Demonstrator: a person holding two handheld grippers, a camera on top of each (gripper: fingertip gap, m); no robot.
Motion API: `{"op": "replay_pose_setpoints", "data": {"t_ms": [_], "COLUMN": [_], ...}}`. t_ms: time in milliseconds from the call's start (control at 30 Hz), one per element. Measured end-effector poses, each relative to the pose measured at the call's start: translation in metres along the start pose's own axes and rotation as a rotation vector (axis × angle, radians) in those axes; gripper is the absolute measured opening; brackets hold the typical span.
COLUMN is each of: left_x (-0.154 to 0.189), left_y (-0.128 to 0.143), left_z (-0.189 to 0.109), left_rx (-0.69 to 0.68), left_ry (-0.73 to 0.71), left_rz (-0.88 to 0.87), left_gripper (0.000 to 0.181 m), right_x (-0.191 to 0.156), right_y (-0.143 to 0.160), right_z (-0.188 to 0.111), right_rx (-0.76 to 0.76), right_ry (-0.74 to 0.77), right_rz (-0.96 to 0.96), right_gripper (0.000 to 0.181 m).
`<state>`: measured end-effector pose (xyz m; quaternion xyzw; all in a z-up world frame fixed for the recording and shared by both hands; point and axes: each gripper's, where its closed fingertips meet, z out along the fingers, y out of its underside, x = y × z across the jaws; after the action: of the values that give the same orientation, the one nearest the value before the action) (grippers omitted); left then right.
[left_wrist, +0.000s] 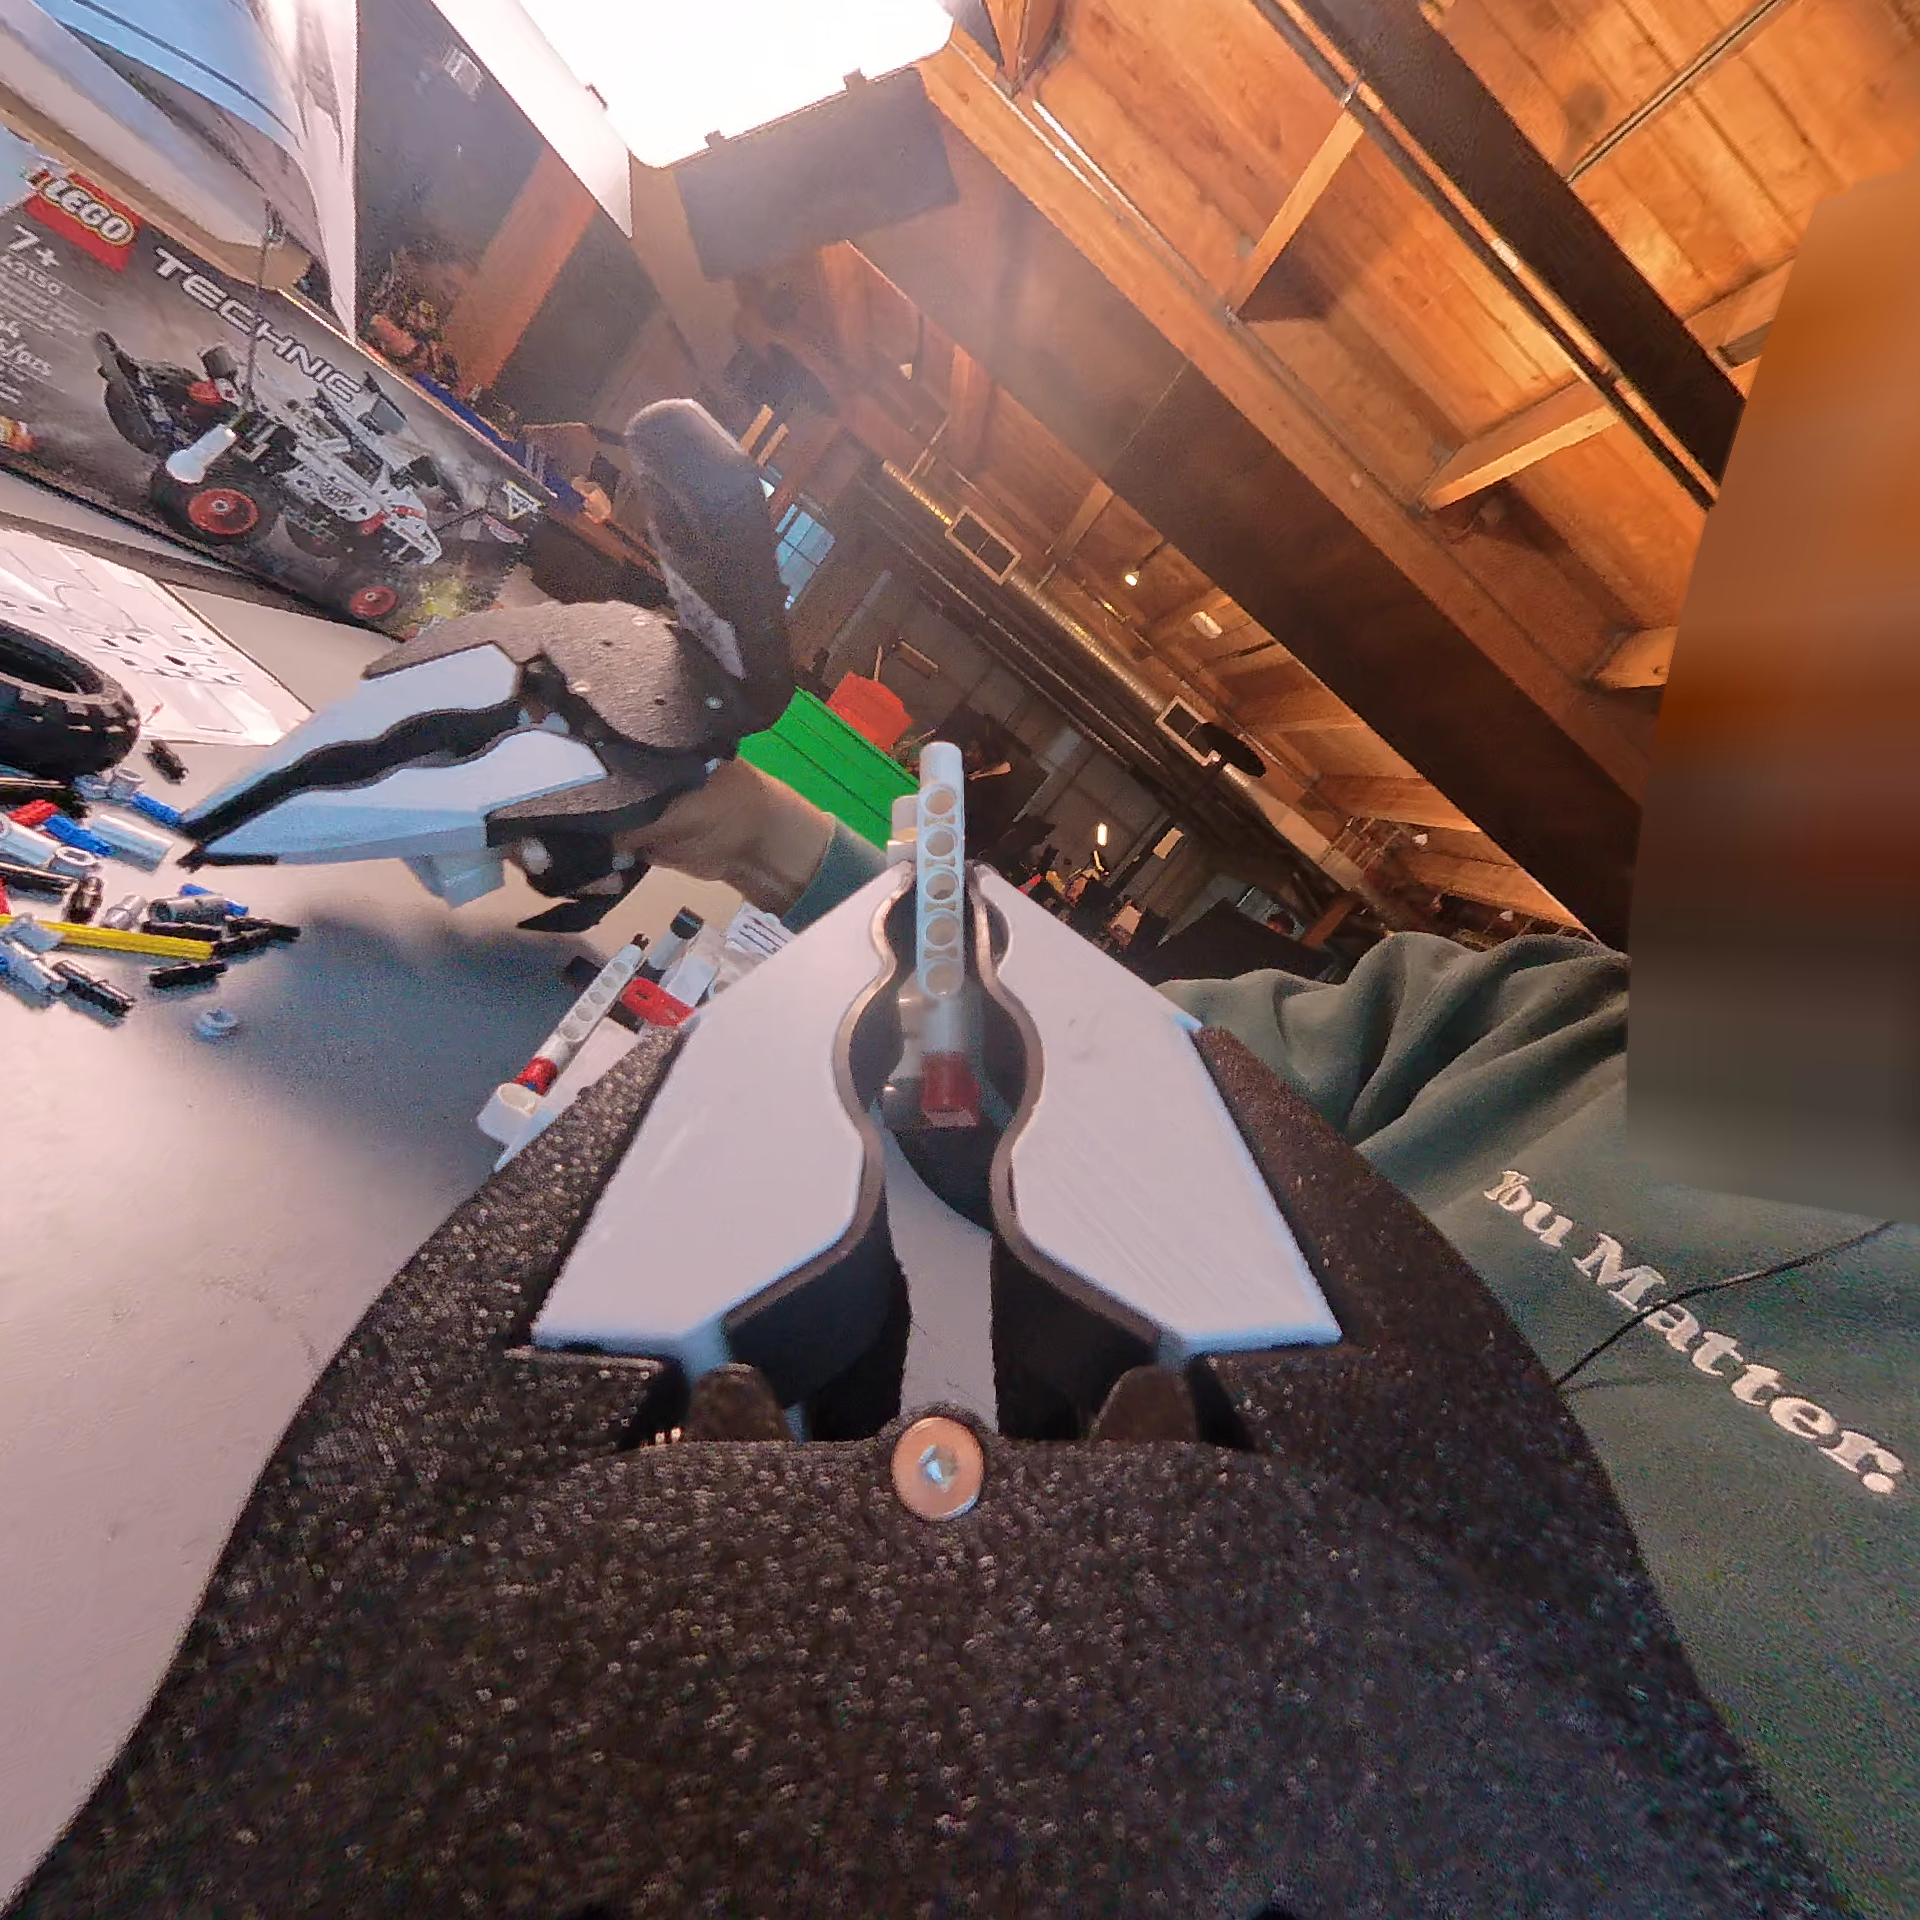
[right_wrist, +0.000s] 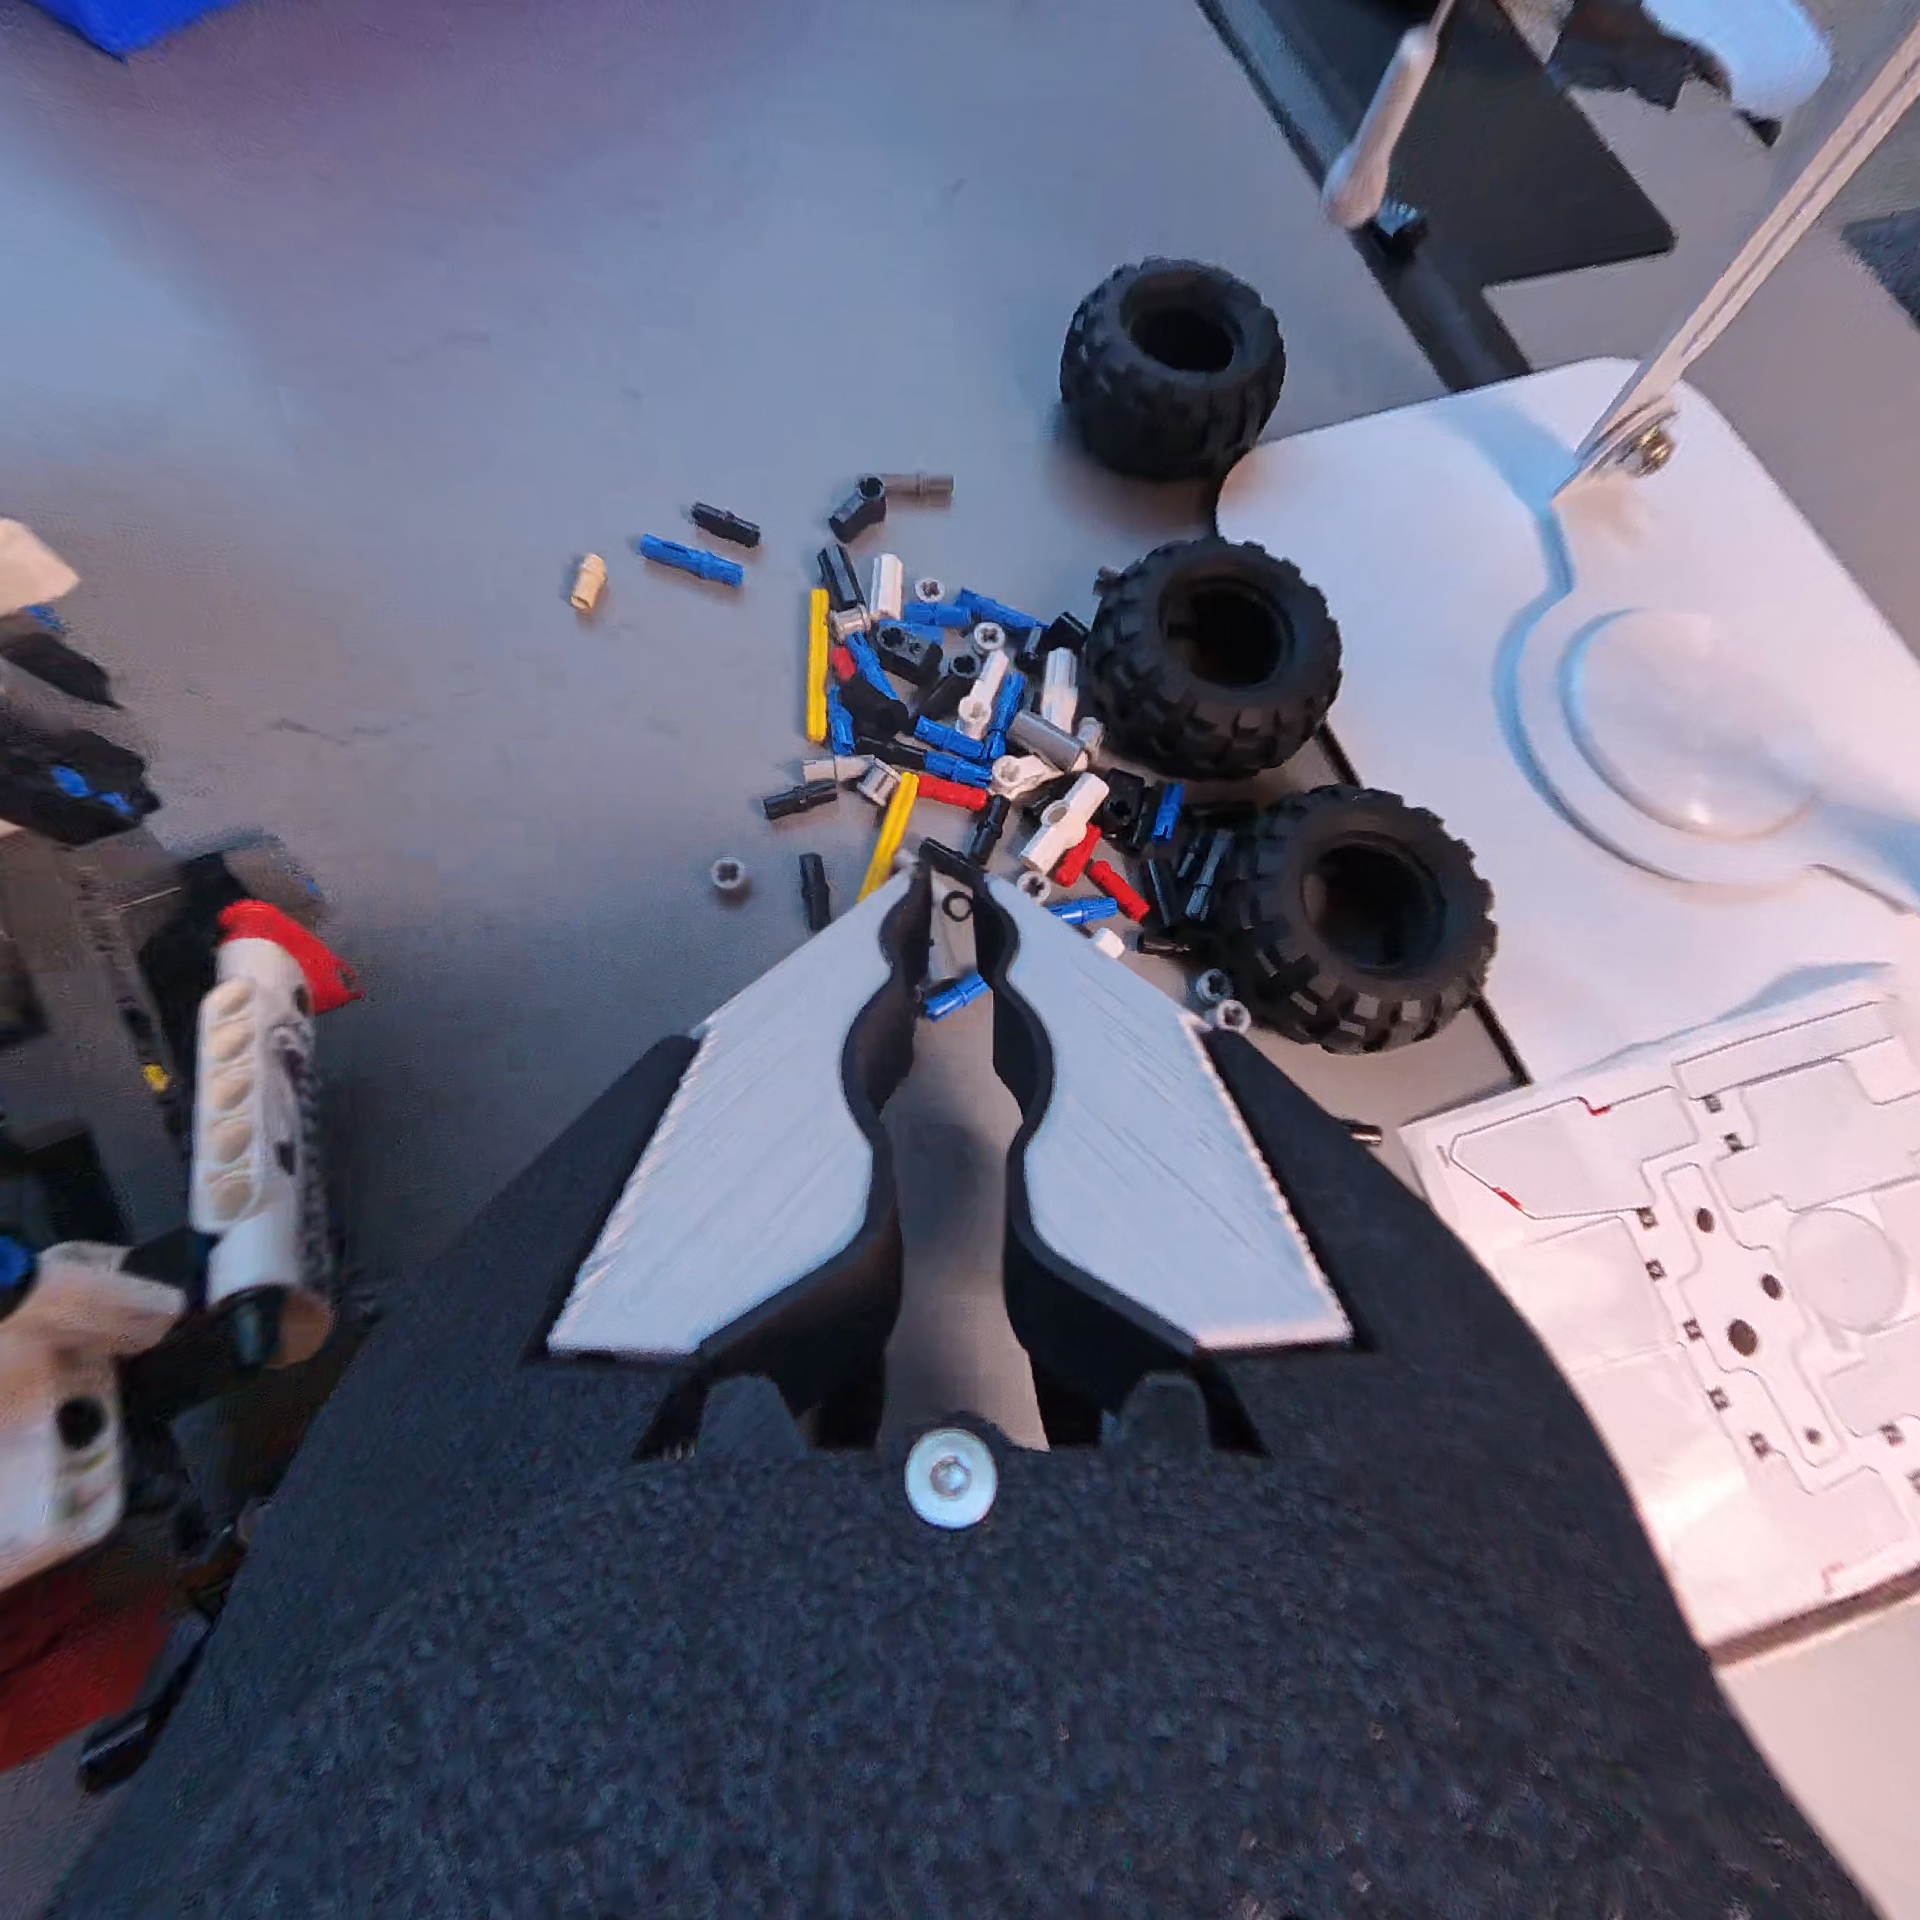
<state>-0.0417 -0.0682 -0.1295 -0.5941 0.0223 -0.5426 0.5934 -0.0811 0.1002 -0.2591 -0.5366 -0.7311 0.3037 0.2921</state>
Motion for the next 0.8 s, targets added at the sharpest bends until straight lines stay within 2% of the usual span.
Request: {"op": "replay_pose_setpoints", "data": {"t_ms": [100,167,267,367,600,700,800], "left_x": [0.004,0.007,0.011,0.015,0.017,0.023,0.029], "left_y": [-0.002,-0.001,0.001,0.003,0.005,0.007,0.014], "left_z": [0.001,0.003,0.005,0.006,0.005,0.007,0.011], "left_rx": [0.007,0.005,0.000,-0.012,-0.015,-0.032,-0.071], "left_ry": [0.036,0.057,0.081,0.091,0.085,0.107,0.128], "left_rz": [-0.018,-0.028,-0.044,-0.035,-0.026,-0.020,0.003], "left_gripper": [0.007,0.007,0.007,0.007,0.007,0.007,0.007], "right_x": [0.007,0.003,-0.014,-0.029,-0.036,-0.077,-0.133], "right_y": [-0.005,-0.029,-0.069,-0.085,-0.079,-0.094,-0.102], "right_z": [-0.004,-0.027,-0.074,-0.101,-0.095,-0.112,-0.126], "right_rx": [0.066,0.205,0.416,0.502,0.517,0.549,0.525], "right_ry": [0.025,-0.001,-0.091,-0.157,-0.219,-0.333,-0.518], "right_rz": [0.035,0.078,0.113,0.103,0.150,0.000,-0.111], "right_gripper": [0.026,0.037,0.042,0.047,0.043,0.039,0.037]}}
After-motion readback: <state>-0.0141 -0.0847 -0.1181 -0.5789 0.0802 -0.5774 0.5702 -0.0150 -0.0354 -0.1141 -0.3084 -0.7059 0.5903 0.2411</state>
